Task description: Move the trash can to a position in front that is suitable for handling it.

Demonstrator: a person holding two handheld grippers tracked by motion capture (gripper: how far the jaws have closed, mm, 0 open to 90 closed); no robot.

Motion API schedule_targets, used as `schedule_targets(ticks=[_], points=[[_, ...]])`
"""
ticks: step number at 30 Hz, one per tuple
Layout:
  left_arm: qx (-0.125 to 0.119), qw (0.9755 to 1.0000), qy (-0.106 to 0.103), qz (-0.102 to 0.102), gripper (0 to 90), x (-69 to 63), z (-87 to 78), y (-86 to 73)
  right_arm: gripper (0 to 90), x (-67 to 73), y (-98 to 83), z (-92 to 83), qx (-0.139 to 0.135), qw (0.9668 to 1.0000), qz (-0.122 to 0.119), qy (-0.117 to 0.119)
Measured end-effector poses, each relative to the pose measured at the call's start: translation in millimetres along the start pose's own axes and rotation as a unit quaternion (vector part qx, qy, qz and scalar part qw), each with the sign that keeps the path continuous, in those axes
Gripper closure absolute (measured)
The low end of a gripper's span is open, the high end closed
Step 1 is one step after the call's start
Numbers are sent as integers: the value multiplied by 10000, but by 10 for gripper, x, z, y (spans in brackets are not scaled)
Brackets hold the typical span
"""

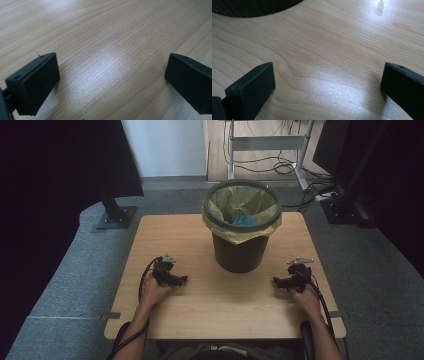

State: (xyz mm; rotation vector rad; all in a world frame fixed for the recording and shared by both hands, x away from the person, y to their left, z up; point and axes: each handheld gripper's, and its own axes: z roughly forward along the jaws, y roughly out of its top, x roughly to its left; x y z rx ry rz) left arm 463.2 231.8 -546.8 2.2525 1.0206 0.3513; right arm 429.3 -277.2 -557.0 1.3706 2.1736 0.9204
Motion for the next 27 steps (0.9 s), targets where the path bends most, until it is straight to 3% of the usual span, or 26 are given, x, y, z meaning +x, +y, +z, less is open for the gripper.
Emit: schedule_targets(ticks=[9,13,17,20,25,27], points=[[15,10000,6,-13,0,0,10,16,0,-5,5,4,0,10000,-19,10],[131,9999,21,-28,0,-7,23,61,0,-14,11,8,10,10000,-45,44],[251,9996,-130,-16,0,16,12,99,6,-34,34,-1,110,9999,-43,93],[149,9997,-176,-76,0,26,-13,166,7,-55,69,-11,143,9998,74,132],[-29,9995,-201,-243,0,46,-95,347,10,-81,212,-72,1,9997,112,201],[-89,9995,-204,-223,0,46,-110,416,12,-89,278,-95,-74,9996,115,251]])
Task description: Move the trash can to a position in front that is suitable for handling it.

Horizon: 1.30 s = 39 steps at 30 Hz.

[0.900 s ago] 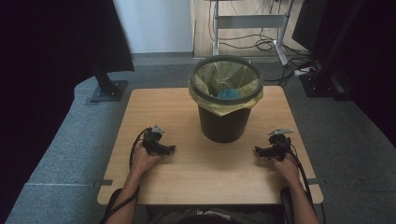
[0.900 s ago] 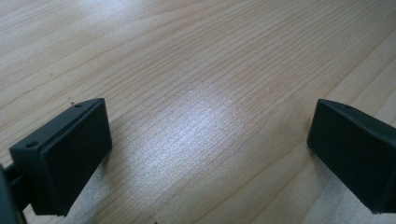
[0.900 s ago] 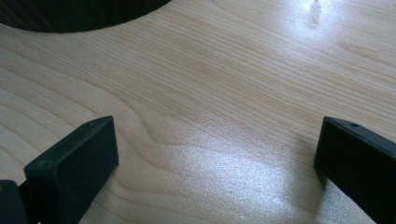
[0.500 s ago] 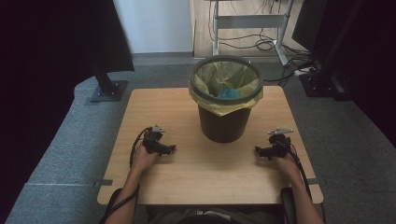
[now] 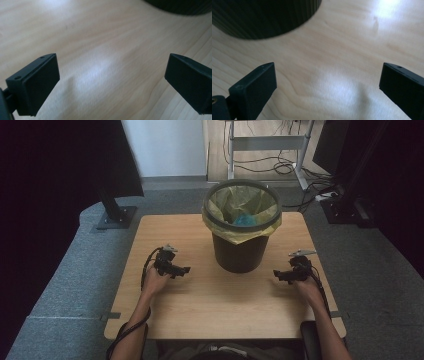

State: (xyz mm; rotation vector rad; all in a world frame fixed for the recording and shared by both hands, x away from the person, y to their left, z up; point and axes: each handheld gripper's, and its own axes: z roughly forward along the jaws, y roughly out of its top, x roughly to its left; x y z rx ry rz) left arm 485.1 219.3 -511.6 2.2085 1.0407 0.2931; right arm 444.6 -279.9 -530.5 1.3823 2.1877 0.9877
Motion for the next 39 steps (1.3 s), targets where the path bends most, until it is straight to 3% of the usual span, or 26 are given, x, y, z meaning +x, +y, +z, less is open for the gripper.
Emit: schedule_targets(ticks=[9,14,24,31,34,39], points=[[-36,9993,51,356,0,-61,46,356,5,2,319,-8,-121,9997,-197,-64],[-106,9989,69,453,0,-48,70,558,0,-11,477,32,-142,9998,-168,-25],[-367,9985,-168,368,0,-31,152,917,0,-80,749,96,-210,9997,-96,-35],[-445,9981,-125,396,0,-37,223,1104,0,-135,872,166,-184,9997,-99,-113],[-619,9976,-134,273,0,-24,259,1157,0,-156,902,206,-237,9997,-72,-89],[-643,9975,-80,277,0,-10,306,1217,0,-194,924,255,-228,9996,-77,-139]])
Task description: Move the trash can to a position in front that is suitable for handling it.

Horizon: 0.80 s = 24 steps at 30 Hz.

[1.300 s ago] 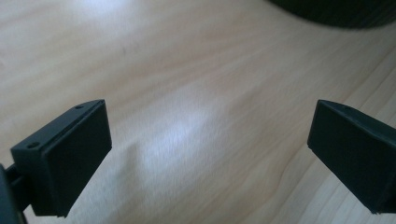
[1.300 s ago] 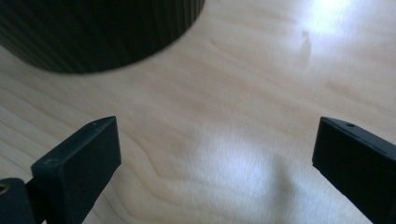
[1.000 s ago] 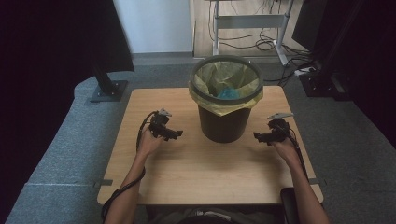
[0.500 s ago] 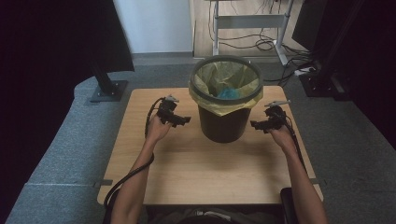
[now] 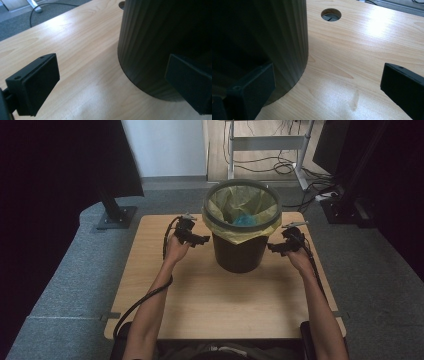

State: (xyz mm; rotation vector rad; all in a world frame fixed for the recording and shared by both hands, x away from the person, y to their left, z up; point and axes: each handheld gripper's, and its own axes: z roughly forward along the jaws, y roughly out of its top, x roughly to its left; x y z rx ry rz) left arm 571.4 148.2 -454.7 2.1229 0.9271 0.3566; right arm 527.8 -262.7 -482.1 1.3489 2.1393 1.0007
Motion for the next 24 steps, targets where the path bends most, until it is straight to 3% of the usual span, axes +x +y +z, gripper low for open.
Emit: schedule_targets(ticks=[2,5,11,16,24], points=[[-45,10000,20,-9,0,-1,38,37,0,-18,16,22,6,10000,-2,-37],[19,9997,225,37,0,13,79,82,0,-50,43,52,-27,10000,34,-64],[-166,9996,216,-121,0,81,138,131,0,-128,120,106,-152,9996,217,-89],[-262,9994,217,-100,0,78,139,109,17,-134,148,124,-196,9990,392,-98],[-317,9992,225,-105,0,48,33,-1,31,-16,136,66,-191,9996,145,-139]])
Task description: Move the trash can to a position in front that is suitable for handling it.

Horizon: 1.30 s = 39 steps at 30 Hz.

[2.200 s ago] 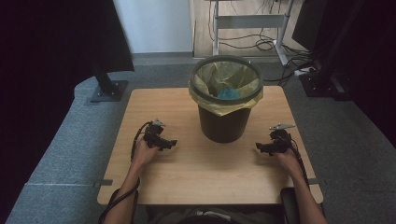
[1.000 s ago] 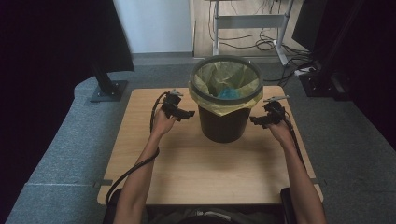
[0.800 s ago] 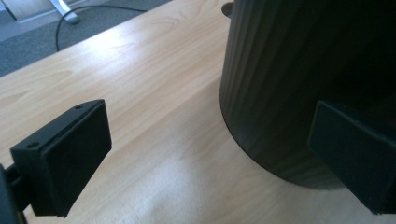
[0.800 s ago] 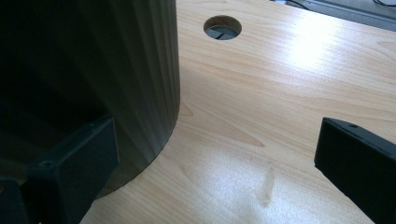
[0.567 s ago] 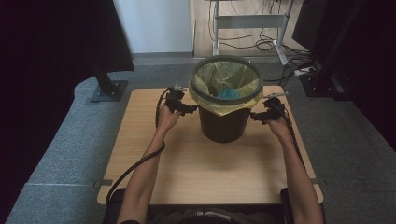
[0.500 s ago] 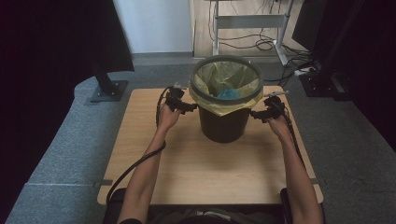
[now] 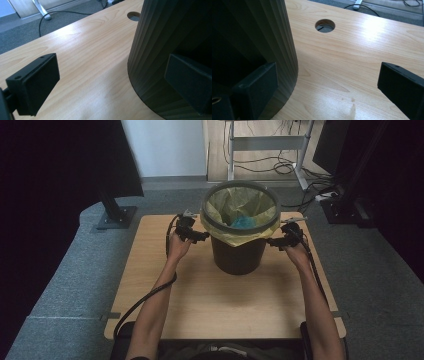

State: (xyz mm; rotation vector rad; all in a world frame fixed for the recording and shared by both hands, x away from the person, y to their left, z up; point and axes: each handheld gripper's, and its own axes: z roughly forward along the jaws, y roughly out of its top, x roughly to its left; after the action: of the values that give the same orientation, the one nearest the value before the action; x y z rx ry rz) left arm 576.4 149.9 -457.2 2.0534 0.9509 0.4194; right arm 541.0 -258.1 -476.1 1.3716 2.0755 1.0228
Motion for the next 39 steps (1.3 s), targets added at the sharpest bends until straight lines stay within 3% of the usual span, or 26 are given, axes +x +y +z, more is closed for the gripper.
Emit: schedule_targets(ticks=[6,22,39], points=[[-8,10000,42,59,0,-52,-166,-123,30,99,-70,-43,-77,9996,-126,225],[35,9996,-54,264,0,-209,-564,-415,36,390,-253,-223,-187,9987,-254,396],[-84,9998,-169,2,0,-345,-911,-779,42,752,-465,-489,-264,9968,-604,455]])
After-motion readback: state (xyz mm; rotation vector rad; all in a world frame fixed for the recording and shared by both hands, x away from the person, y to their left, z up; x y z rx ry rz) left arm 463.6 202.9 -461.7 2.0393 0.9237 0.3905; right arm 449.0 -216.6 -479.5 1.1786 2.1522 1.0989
